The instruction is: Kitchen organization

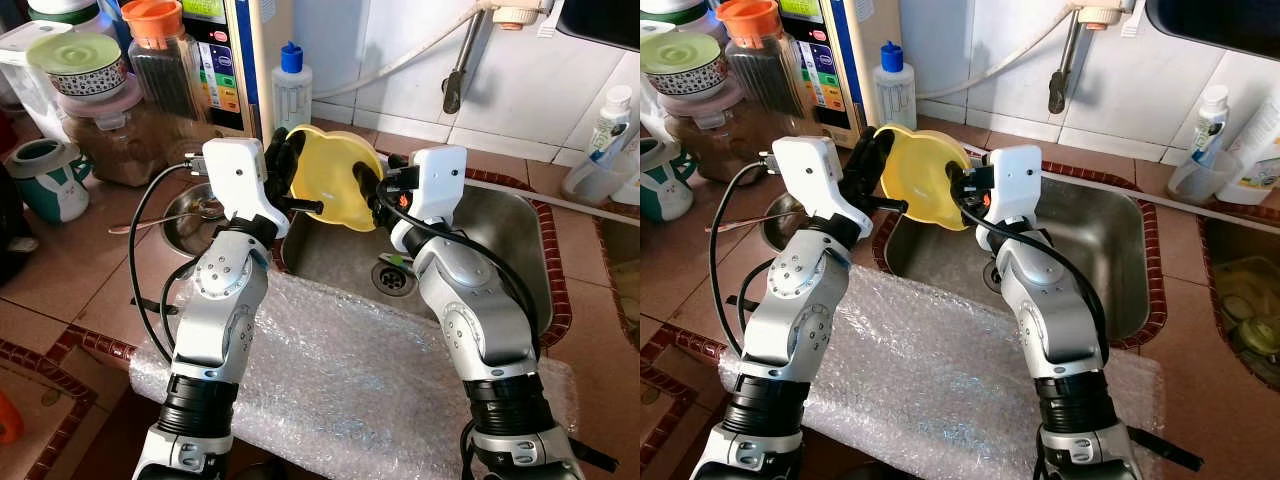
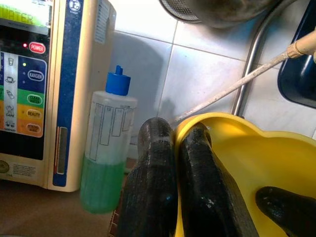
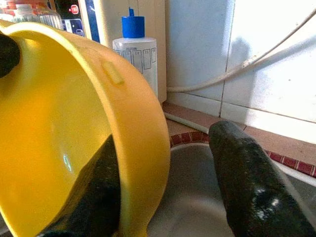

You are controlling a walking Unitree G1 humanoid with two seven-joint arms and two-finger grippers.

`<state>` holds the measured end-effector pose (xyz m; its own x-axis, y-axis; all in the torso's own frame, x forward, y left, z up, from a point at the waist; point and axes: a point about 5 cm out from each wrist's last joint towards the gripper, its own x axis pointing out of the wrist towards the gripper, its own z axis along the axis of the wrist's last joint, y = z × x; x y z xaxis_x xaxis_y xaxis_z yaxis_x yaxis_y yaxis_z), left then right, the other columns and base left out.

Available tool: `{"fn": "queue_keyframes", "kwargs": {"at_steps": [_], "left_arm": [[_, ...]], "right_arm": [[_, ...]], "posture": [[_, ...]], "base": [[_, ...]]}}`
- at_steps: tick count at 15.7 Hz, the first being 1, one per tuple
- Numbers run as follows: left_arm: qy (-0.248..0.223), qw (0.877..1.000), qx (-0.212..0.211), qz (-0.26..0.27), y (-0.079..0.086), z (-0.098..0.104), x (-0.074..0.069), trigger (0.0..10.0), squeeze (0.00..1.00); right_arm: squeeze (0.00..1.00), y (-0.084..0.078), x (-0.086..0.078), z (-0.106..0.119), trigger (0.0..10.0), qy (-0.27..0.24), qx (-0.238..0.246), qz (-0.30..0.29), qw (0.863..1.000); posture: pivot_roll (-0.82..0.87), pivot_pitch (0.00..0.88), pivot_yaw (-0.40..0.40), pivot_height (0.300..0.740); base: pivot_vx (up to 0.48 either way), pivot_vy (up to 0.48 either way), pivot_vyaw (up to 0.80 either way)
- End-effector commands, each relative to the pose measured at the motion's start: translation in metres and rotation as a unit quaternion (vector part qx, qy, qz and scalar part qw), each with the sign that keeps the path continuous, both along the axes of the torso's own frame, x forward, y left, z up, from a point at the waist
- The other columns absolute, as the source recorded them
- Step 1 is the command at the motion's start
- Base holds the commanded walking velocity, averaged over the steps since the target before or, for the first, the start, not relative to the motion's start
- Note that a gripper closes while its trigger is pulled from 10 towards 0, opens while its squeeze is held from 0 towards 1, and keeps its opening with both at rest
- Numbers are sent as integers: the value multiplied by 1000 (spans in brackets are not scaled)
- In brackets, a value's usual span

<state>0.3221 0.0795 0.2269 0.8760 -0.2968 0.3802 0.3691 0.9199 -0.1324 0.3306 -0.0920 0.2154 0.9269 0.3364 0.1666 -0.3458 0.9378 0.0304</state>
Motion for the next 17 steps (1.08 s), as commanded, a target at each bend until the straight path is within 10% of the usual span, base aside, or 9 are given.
{"fn": "queue_keyframes", "kwargs": {"at_steps": [1, 6, 7, 10, 12, 15, 16, 17], "left_arm": [[-18, 1000, 3, -9, -2, 5, -4, 0, 0], [-34, 999, 34, -2, -2, 6, -6, 1059, 0], [-35, 999, 39, 4, -2, 6, -6, 4118, 0], [-32, 998, 45, 12, -1, 4, -5, 4549, 0], [-32, 998, 47, 13, 0, 4, -5, 8118, 0], [-32, 998, 49, 9, -1, 3, -4, 10000, 0], [-29, 999, 46, 2, -2, 2, -5, 10000, 188], [-20, 999, 39, -8, -3, -1, -6, 10000, 1000]], "right_arm": [[0, -12, 6, 1, 0, 4, 0, -34, 999], [0, -19, 8, -2, 0, 11, -3, -58, 998], [0, -22, 9, -3, 0, 13, -3, -64, 998], [0, -26, 9, -4, 0, 19, 1, -71, 997], [0, -27, 10, -6, 0, 23, 2, -74, 997], [0, -28, 10, -8, 0, 28, 3, -77, 997], [0, -27, 10, -8, 0, 29, 4, -77, 997], [0, -27, 11, -9, 0, 31, 5, -80, 996]], "posture": [[-8, 113, 13, 740], [-8, 112, 14, 740], [-10, 114, 15, 740], [-13, 116, 14, 740], [-12, 116, 14, 740], [-8, 110, 14, 740], [-8, 110, 14, 740], [-6, 108, 12, 740]], "base": [[0, 0, 0], [0, 0, 0], [0, 0, 0], [0, 0, 0], [0, 0, 0], [0, 0, 0], [0, 0, 0], [0, 0, 0]]}}
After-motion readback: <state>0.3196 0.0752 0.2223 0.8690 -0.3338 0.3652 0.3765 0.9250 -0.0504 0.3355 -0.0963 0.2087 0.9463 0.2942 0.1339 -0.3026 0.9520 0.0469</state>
